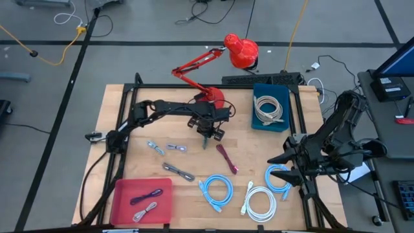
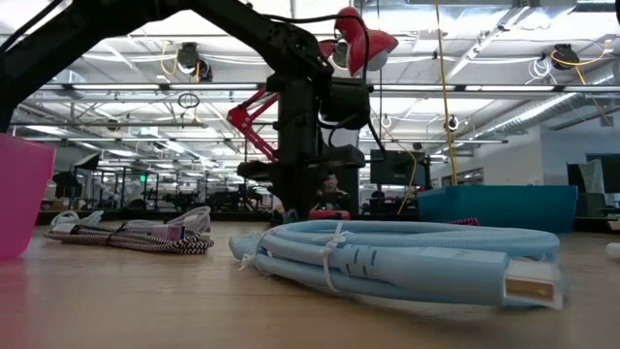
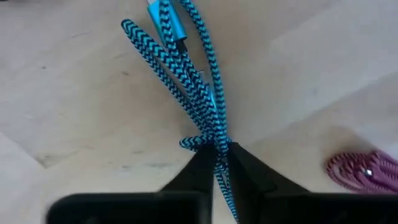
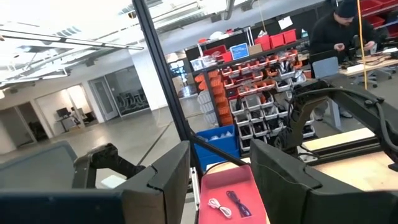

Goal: Sort cables
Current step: Put the blue charger cable into the pink bin

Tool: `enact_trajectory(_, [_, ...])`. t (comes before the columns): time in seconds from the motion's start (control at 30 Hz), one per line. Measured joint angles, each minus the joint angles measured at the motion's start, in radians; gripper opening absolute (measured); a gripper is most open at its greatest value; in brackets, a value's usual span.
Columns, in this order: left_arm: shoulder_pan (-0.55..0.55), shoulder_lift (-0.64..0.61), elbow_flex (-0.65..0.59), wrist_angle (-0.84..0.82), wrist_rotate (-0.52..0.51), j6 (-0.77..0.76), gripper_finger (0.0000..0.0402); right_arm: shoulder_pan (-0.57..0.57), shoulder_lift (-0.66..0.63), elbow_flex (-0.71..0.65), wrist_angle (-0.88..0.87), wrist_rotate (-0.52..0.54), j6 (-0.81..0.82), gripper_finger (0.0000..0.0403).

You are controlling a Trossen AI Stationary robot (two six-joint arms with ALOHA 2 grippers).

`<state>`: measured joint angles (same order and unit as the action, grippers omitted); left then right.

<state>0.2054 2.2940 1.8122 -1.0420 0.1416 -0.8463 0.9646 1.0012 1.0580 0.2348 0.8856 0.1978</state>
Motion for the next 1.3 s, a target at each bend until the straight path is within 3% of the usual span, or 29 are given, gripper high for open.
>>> enact_trajectory(0.17, [-0.032, -0.058, -0.010, -0.029, -0.001, 0.060, 0.0009, 0.000, 0.000, 0.000, 0.000, 0.000, 0.000, 0.0160])
enact_trajectory(0.3, [-0.105, -0.206, -0.006, -0.144, -0.030, 0.181, 0.0009, 0.000, 0.000, 0.000, -0.001, 0.000, -0.009, 0.0160])
enact_trajectory(0.53, [-0.400, -0.459, -0.005, -0.370, -0.059, 0.347, 0.0009, 0.000, 0.000, 0.000, -0.005, 0.001, -0.030, 0.0160])
enact_trajectory(0.77, [-0.773, -0.495, -0.061, -0.427, -0.011, 0.068, 0.0009, -0.001, 0.000, 0.000, -0.032, 0.002, -0.039, 0.0160])
enact_trajectory(0.9, [-0.921, -0.461, -0.156, -0.439, 0.035, -0.089, 0.0009, -0.001, 0.000, 0.000, -0.031, 0.002, -0.045, 0.0160])
enact_trajectory(1.07, [-1.041, -0.457, -0.278, -0.440, 0.057, -0.216, 0.0009, -0.001, 0.000, 0.000, -0.029, 0.003, -0.050, 0.0160])
enact_trajectory(1.3, [-1.102, -0.457, -0.397, -0.412, 0.068, -0.201, 0.0009, -0.002, 0.000, 0.000, -0.026, 0.003, -0.025, 0.0160])
